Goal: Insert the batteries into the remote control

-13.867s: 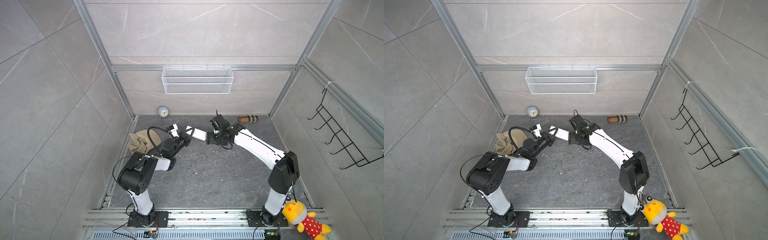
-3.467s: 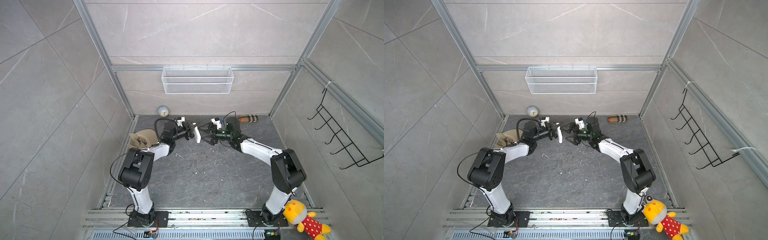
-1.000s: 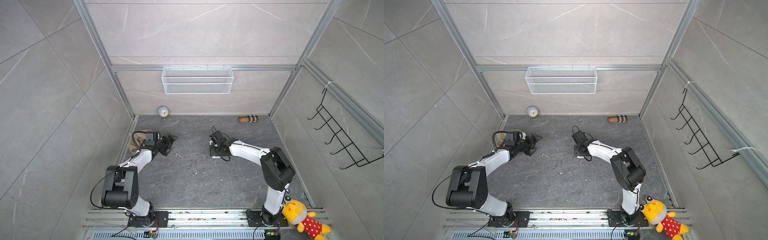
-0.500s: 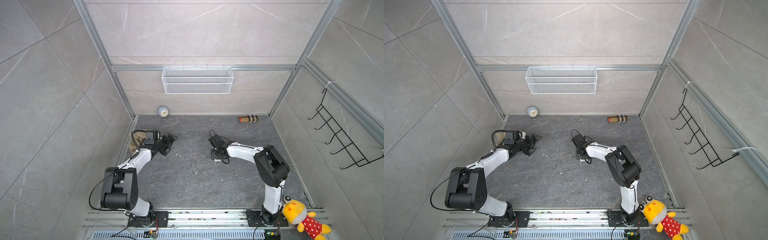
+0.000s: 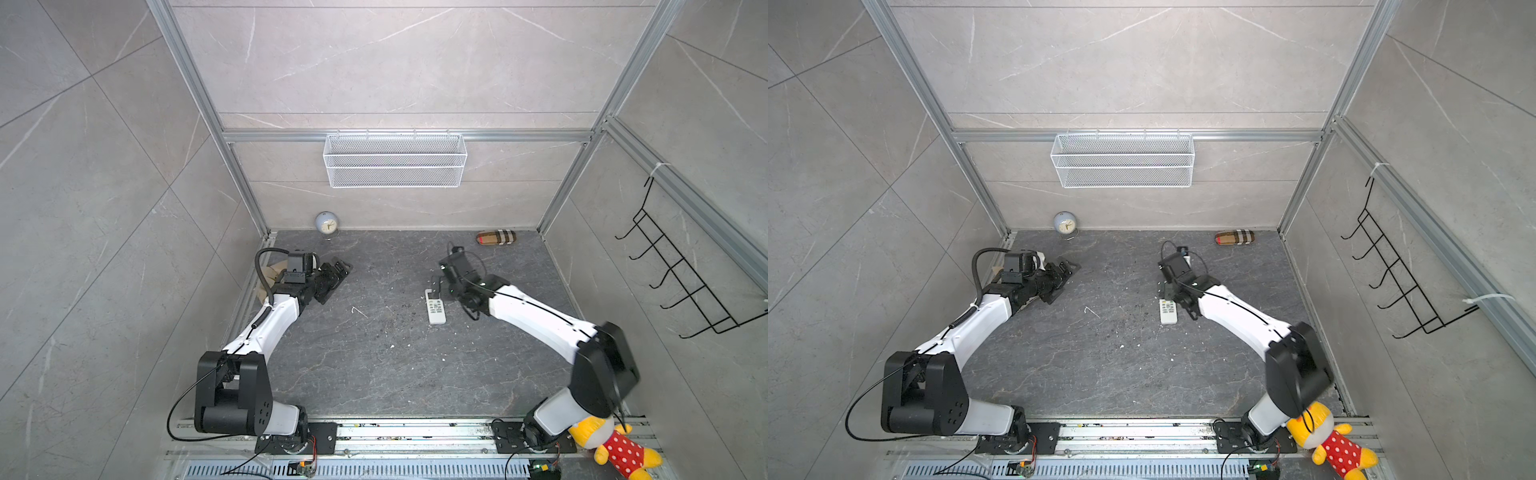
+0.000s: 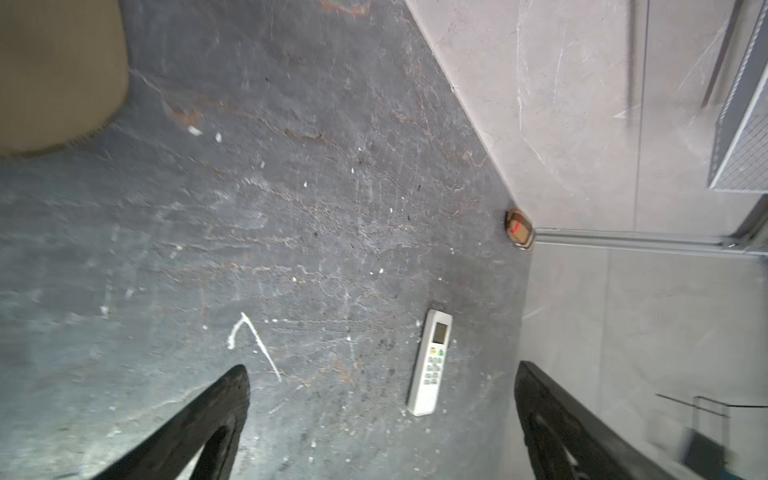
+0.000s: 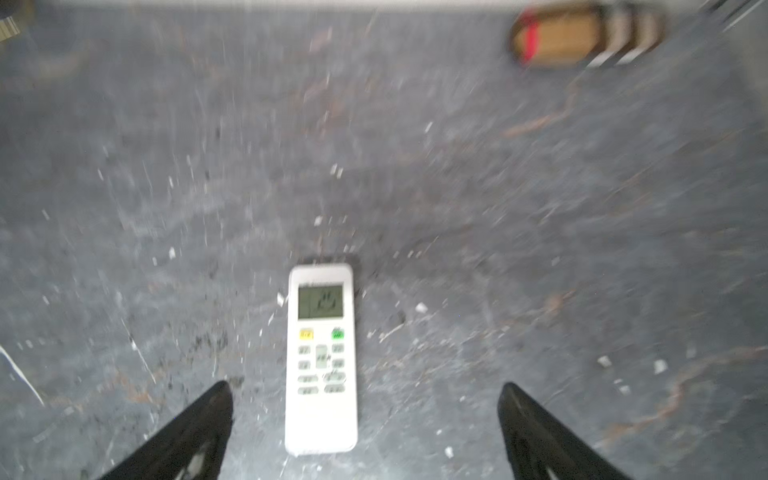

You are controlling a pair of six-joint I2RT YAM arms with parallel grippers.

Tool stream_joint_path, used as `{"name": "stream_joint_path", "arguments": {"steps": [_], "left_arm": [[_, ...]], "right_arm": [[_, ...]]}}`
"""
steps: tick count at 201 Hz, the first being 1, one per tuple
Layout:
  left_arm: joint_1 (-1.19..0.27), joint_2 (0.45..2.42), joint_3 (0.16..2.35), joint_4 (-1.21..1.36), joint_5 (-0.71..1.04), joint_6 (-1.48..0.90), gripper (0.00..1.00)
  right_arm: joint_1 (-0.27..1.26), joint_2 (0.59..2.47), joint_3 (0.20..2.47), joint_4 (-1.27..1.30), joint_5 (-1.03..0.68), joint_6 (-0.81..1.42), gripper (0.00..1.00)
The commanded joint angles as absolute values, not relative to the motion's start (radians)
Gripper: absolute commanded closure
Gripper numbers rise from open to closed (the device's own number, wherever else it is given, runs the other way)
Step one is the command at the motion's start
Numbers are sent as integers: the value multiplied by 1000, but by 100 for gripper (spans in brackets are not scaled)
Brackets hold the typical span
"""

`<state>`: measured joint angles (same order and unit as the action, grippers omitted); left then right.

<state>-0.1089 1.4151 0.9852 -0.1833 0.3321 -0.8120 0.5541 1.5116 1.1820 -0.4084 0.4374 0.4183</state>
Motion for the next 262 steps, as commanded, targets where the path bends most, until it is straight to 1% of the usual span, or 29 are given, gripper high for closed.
{"name": "stream_joint_path", "arguments": {"steps": [1, 7, 17, 35, 47, 55, 68, 89, 105, 117, 131, 135, 143, 152, 165, 176, 182, 192, 198, 206, 213, 219, 233, 246, 257, 262], "left_arm": [[-109, 1354, 976, -209, 119, -627, 0], [-110, 1339, 954, -196, 68, -609, 0], [-110, 1311, 911, -170, -15, -576, 0], [-112, 1261, 828, -95, -126, -482, 0], [-114, 1233, 778, -39, -173, -417, 0], [-115, 1213, 740, -3, -199, -374, 0], [-115, 1186, 690, 47, -241, -318, 0], [-115, 1161, 634, 110, -278, -270, 0], [-115, 1161, 611, 143, -285, -239, 0], [-114, 1169, 606, 153, -297, -214, 0], [-115, 1180, 590, 188, -310, -190, 0], [-115, 1184, 579, 211, -309, -176, 0], [-115, 1195, 554, 260, -303, -141, 0], [-114, 1209, 530, 304, -309, -108, 0], [-113, 1227, 497, 365, -310, -86, 0], [-113, 1251, 454, 458, -305, -83, 0], [-113, 1268, 450, 460, -294, -78, 0], [-114, 1306, 442, 496, -294, -45, 0], [-115, 1326, 431, 523, -290, -39, 0], [-114, 1353, 424, 581, -316, -21, 0], [-116, 1351, 428, 558, -321, -6, 0], [-116, 1353, 413, 594, -322, 14, 0], [-114, 1352, 365, 707, -360, 37, 0], [-101, 1392, 313, 852, -338, 53, 0], [-101, 1458, 285, 998, -352, 82, 0], [-106, 1461, 279, 1013, -368, 73, 0]], "right_arm": [[476, 1481, 1047, -203, 662, 280, 1], [460, 1476, 980, -87, 691, 215, 0], [437, 1470, 887, 62, 672, 137, 0], [404, 1470, 751, 255, 676, 72, 1], [391, 1480, 714, 302, 678, 45, 0], [386, 1474, 728, 253, 705, 68, 0], [370, 1466, 716, 267, 701, 54, 0], [344, 1449, 684, 253, 692, 72, 0], [336, 1442, 616, 321, 682, 90, 1], [337, 1453, 551, 452, 675, 40, 1], [334, 1468, 442, 751, 679, -51, 1], [328, 1467, 415, 798, 651, -52, 1], [299, 1467, 395, 790, 614, -5, 1], [268, 1487, 361, 906, 541, -28, 1], [252, 1456, 355, 845, 494, -1, 1], [207, 1461, 320, 919, 387, 7, 1], [188, 1472, 309, 915, 319, 14, 1], [185, 1564, 297, 1102, 332, -25, 1], [192, 1557, 307, 1043, 339, -21, 1], [191, 1498, 333, 884, 326, 17, 1], [186, 1520, 327, 963, 332, 0, 1], [188, 1547, 316, 1028, 333, -15, 1], [184, 1510, 337, 906, 318, 10, 1], [181, 1533, 326, 973, 315, 0, 1], [181, 1517, 333, 925, 315, 6, 1], [181, 1516, 334, 923, 312, 8, 1]]}}
